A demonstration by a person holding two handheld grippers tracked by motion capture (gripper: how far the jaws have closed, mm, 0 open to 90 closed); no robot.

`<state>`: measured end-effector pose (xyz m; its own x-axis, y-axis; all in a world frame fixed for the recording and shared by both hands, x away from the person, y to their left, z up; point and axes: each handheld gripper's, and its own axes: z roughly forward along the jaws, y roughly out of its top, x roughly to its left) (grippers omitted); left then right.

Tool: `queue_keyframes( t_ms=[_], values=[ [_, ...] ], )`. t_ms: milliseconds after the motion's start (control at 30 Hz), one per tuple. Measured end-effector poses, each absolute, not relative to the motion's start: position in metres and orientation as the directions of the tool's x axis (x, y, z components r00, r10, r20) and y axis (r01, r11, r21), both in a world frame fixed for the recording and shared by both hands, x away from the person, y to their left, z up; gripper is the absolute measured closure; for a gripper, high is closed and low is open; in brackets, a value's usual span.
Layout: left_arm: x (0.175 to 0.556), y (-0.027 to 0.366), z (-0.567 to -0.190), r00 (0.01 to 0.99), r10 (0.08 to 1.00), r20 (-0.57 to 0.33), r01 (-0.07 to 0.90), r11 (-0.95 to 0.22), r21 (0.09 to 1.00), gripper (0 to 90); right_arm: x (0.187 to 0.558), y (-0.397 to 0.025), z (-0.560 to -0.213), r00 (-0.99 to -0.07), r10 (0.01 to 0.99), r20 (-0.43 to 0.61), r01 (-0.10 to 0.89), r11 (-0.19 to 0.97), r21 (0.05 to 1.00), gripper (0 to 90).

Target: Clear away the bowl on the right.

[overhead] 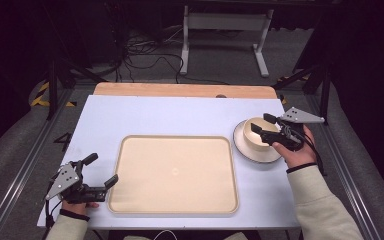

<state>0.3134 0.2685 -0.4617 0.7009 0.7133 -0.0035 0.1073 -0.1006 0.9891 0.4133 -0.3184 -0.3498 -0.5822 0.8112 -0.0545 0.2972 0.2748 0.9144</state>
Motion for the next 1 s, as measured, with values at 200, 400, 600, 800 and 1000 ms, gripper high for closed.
queue_keyframes(
  t_ms=[200, 400, 600, 800, 1000],
  values=[
    [0.314, 0.269, -0.462, 0.701, 0.713, -0.003, 0.107, -0.101, 0.989, 0.2, 0.418, -0.325, -0.346, -0.559, 0.827, -0.059, 0.326, 0.284, 0.902, 37.9],
    [0.313, 0.269, -0.462, 0.701, 0.713, -0.004, 0.108, -0.101, 0.989, 0.2, 0.423, -0.333, -0.341, -0.524, 0.848, -0.078, 0.359, 0.303, 0.883, 38.2],
    [0.314, 0.269, -0.462, 0.701, 0.714, -0.003, 0.107, -0.101, 0.989, 0.2, 0.429, -0.34, -0.34, -0.499, 0.861, -0.095, 0.397, 0.325, 0.858, 40.7],
    [0.313, 0.269, -0.462, 0.701, 0.713, -0.003, 0.107, -0.101, 0.989, 0.2, 0.438, -0.348, -0.342, -0.506, 0.857, -0.096, 0.438, 0.351, 0.828, 43.7],
    [0.313, 0.268, -0.462, 0.7, 0.714, -0.006, 0.106, -0.096, 0.99, 0.2, 0.447, -0.352, -0.345, -0.507, 0.858, -0.085, 0.499, 0.372, 0.782, 43.0]
  ],
)
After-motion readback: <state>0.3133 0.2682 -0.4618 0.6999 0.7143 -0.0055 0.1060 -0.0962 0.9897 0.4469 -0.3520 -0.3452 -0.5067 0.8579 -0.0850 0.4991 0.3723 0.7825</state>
